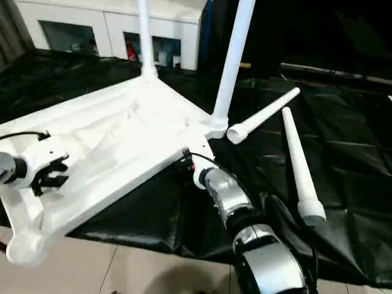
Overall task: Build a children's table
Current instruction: Rotate table base
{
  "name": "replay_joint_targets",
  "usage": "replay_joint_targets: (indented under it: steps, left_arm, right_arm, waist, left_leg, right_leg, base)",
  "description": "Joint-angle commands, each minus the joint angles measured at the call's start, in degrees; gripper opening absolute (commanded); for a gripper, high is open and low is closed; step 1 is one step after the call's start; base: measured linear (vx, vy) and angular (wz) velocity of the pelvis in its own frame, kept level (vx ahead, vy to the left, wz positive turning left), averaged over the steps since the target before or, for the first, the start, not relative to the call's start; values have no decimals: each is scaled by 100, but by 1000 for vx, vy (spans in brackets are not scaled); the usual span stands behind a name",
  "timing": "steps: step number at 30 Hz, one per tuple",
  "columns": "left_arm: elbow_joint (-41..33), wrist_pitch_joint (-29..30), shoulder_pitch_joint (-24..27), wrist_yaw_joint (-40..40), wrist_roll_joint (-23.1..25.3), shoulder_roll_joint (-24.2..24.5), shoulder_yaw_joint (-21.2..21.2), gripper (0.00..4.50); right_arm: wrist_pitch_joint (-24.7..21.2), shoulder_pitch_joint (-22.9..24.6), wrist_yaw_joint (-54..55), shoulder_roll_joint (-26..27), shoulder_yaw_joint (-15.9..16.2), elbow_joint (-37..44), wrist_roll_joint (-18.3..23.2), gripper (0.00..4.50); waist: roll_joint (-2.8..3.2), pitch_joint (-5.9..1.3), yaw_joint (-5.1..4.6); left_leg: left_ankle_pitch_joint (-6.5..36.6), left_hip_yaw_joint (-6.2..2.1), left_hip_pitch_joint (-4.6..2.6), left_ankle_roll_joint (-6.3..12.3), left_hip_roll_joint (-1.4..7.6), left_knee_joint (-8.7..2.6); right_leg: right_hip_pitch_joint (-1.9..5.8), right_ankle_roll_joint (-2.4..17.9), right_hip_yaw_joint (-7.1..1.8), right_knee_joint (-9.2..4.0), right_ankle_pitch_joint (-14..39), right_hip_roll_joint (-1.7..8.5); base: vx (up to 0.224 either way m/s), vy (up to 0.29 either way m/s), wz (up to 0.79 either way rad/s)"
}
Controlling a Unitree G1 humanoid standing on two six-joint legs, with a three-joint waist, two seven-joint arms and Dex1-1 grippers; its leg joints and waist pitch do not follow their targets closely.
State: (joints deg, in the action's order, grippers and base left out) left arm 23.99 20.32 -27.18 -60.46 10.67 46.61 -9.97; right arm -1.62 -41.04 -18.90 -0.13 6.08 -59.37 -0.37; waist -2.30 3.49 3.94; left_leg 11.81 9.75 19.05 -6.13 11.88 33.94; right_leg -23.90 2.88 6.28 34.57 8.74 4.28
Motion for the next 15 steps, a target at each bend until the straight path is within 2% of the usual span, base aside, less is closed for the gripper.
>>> replay_joint_targets:
  steps: [1,2,3,5,9,12,15]
  left_arm:
    - [-446,108,122,-292,-273,-79,-120,202]
    - [-598,178,169,-332,-354,-124,-107,202]
    - [-657,202,186,-347,-389,-154,-104,202]
    - [-1005,359,280,-421,-586,-373,-105,202]
    - [-1259,351,291,-458,-734,-617,-160,202]
    - [-1179,184,149,-318,-747,-817,-170,202]
    - [-940,4,-40,-141,-666,-976,-193,202]
  right_arm:
    - [17,-143,-37,42,-10,-124,-31,385]
    - [23,-169,-46,56,-12,-147,-34,385]
    - [32,-181,-52,65,-10,-159,-37,385]
    - [88,-260,-96,115,1,-255,-58,385]
    - [147,-337,-140,166,17,-339,-81,385]
    - [176,-391,-129,184,13,-384,-95,385]
    - [217,-446,-102,184,-3,-444,-104,385]
  waist:
    - [133,-383,-4]
    - [116,-380,-19]
    - [129,-382,-28]
    - [88,-377,-40]
    - [65,-379,-38]
    - [43,-388,-57]
    - [50,-388,-75]
  left_leg:
    - [1043,-39,17,-73,168,-456]
    - [1033,-30,18,-55,157,-452]
    - [1004,-31,26,-56,154,-452]
    - [1038,-18,18,-49,150,-446]
    - [1057,-22,26,-40,144,-441]
    - [1012,-23,46,-29,130,-433]
    - [985,-24,52,-2,117,-423]
  right_leg:
    - [348,1068,-400,-315,1491,459]
    - [342,1076,-400,-323,1491,447]
    - [346,1104,-400,-314,1442,443]
    - [344,1101,-400,-327,1524,441]
    - [343,988,-397,-351,1721,441]
    - [359,961,-394,-345,1721,436]
    - [354,928,-390,-352,1736,419]
  base:
    - [0,0,0]
    - [0,0,0]
    - [0,0,0]
    - [0,0,0]
    - [0,0,0]
    - [0,0,0]
    - [0,0,0]
